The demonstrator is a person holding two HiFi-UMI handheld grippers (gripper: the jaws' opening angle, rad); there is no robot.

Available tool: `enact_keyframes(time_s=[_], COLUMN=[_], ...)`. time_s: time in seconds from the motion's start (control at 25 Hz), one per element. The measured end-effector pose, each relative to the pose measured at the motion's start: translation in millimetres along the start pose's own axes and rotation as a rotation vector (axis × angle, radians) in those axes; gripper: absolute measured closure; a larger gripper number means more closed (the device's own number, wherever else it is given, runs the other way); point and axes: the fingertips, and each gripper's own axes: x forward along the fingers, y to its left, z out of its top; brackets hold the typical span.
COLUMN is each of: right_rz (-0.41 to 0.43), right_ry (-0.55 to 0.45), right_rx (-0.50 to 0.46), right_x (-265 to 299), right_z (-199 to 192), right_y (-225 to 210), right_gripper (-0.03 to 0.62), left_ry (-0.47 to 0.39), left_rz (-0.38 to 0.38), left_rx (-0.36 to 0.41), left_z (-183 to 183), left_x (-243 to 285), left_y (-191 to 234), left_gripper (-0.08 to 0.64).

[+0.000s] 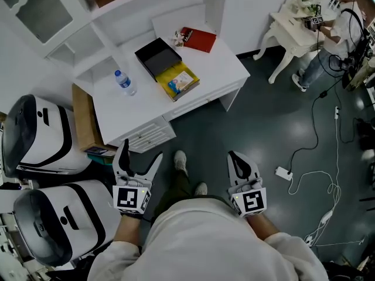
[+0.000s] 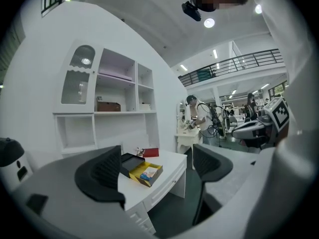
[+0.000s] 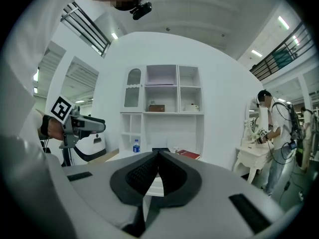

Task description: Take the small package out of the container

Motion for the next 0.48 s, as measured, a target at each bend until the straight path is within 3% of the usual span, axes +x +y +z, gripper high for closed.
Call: enact_keyframes(time_s=[0.48], right_rz=[-0.04], right_ry=[0.041], right_rx=[-0.036], right_x=[72], right_z=[2], right_y=[-33], right_gripper=[0.566], left_ry=[-0.028], left_rz=[-0.017], left_rx=[-0.03], left_z=[-11], left_x=[89], left_y=[55], left_gripper=[0.12])
